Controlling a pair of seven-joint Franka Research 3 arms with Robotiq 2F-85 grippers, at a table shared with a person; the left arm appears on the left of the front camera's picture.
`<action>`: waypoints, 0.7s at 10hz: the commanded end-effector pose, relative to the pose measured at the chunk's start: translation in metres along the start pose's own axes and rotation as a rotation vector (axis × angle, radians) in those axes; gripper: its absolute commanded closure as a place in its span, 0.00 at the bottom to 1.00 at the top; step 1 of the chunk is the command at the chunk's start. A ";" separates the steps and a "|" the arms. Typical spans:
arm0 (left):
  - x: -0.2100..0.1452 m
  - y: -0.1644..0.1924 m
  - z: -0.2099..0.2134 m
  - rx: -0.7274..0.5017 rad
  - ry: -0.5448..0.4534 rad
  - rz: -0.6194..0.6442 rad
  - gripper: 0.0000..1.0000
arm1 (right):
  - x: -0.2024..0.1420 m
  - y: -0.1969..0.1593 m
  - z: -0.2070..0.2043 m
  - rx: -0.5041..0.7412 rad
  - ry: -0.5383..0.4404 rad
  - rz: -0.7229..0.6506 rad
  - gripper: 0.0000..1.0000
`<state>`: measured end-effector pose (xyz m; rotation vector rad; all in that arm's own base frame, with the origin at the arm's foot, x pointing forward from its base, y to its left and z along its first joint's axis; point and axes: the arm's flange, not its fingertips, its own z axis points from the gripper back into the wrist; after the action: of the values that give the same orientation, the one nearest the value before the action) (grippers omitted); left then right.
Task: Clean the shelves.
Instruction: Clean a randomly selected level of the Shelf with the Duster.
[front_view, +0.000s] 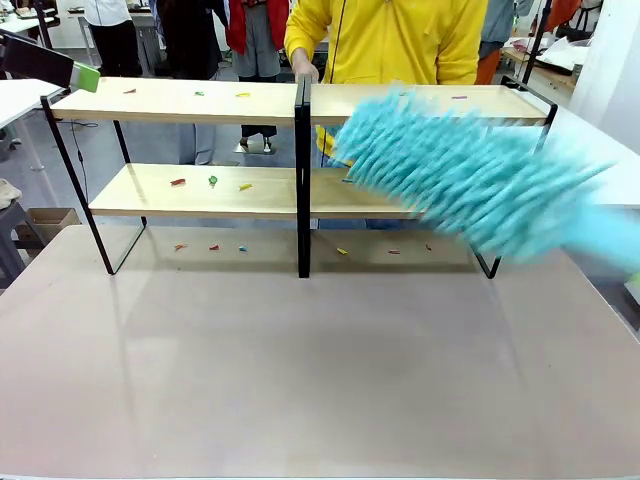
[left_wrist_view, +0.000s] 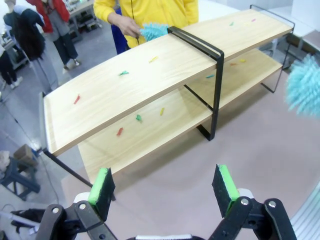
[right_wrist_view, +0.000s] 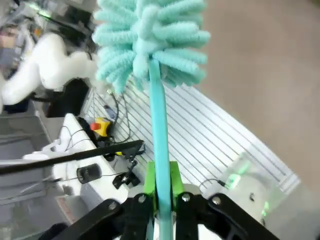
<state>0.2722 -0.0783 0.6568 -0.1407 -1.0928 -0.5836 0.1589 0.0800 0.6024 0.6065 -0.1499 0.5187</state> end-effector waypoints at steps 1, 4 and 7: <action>0.000 0.001 0.000 0.003 0.000 -0.009 0.00 | 0.038 0.016 -0.084 -0.068 0.019 0.037 0.88; 0.000 0.001 0.000 0.003 0.000 -0.009 0.00 | -0.016 0.043 -0.069 -0.028 0.207 0.212 0.88; 0.000 0.001 0.000 0.003 0.000 -0.009 0.00 | 0.018 0.042 -0.114 -0.061 0.166 0.137 0.88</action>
<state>0.2719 -0.0786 0.6572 -0.1409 -1.0936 -0.5854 0.1601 0.1835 0.5336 0.4863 -0.0573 0.6788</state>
